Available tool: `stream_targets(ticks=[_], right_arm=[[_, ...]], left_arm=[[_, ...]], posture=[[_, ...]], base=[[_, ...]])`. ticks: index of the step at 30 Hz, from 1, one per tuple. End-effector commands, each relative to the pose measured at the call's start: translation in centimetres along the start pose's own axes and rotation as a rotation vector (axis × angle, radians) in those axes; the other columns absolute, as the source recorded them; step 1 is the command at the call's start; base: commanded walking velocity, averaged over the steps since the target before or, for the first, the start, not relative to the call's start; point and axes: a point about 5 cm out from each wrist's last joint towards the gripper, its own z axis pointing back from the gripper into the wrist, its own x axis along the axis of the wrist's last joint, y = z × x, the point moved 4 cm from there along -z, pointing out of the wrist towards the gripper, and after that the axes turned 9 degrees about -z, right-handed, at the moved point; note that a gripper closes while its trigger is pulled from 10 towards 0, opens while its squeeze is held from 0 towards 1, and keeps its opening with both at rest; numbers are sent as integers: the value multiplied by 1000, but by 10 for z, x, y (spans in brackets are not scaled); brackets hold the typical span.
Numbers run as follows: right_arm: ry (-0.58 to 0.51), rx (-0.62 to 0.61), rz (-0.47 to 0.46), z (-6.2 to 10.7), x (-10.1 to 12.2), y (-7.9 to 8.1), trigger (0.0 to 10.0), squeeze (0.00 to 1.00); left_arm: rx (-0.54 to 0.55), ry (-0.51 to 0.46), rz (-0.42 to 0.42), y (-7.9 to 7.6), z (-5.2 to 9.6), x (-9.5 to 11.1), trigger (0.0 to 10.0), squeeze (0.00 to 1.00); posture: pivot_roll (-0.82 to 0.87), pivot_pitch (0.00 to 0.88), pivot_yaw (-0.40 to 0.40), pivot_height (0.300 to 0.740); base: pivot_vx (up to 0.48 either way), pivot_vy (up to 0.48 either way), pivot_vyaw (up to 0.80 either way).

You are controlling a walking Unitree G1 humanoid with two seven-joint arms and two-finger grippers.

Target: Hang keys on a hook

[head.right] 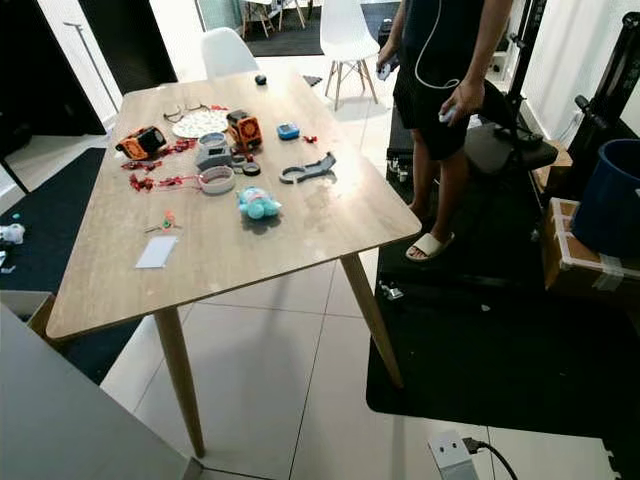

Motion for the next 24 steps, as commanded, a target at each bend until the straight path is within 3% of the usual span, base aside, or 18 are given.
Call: stream_targets(ticks=[1,24], right_arm=[[-10,9,-7,0,1,2,10000,0],[-20,26,-6,-1,6,11,10000,0]], left_arm=[[5,13,-11,2,1,-3,10000,0],[-7,25,-32,3,0,-2,10000,0]], posture=[[-119,0,85,740],[-108,0,97,740]], base=[[0,0,0],[0,0,0]])
